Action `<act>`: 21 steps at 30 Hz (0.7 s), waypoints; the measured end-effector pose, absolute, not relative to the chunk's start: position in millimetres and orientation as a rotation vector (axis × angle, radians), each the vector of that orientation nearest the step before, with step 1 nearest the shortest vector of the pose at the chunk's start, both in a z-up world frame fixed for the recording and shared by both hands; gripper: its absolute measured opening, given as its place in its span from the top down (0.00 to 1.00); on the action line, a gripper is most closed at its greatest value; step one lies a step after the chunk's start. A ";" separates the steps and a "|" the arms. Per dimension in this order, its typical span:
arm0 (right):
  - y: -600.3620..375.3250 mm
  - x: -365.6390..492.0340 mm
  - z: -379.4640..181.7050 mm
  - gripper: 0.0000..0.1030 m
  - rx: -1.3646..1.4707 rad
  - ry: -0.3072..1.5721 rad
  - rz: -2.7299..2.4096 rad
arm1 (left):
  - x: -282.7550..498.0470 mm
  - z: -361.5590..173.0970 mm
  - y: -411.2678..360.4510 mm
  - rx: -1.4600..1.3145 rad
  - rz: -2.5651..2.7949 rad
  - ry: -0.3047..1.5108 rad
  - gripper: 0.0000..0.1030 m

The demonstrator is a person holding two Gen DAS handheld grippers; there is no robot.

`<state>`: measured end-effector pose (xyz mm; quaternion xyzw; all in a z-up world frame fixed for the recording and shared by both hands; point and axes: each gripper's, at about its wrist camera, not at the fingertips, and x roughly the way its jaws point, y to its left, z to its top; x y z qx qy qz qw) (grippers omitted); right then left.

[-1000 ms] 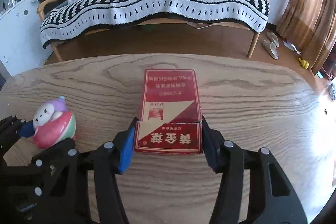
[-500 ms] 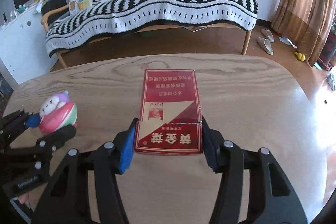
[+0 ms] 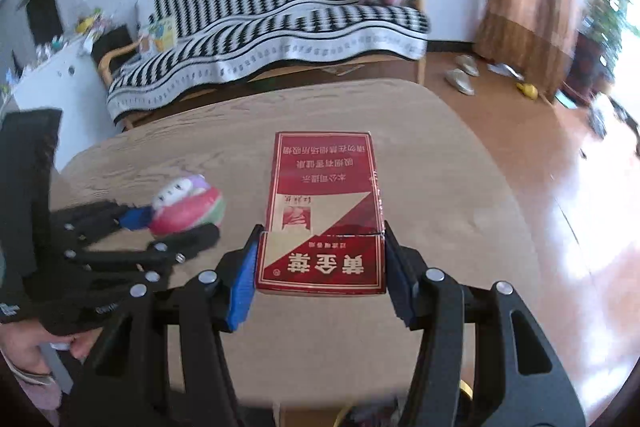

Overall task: Collect trash
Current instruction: 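Carry the plush toy and red box over the black bin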

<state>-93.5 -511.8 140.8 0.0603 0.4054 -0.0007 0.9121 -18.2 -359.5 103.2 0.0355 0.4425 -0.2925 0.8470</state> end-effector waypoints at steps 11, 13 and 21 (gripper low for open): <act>-606.0 -275.8 90.5 0.47 0.300 0.911 -0.194 | -171.2 47.9 -476.6 0.184 -0.873 1.046 0.49; -623.0 -301.4 52.8 0.47 0.390 0.963 -0.221 | -188.5 23.9 -491.5 0.212 -0.904 1.081 0.49; -643.9 -349.4 -55.8 0.47 0.638 1.113 -0.261 | -211.6 -72.0 -515.9 0.292 -0.931 1.266 0.50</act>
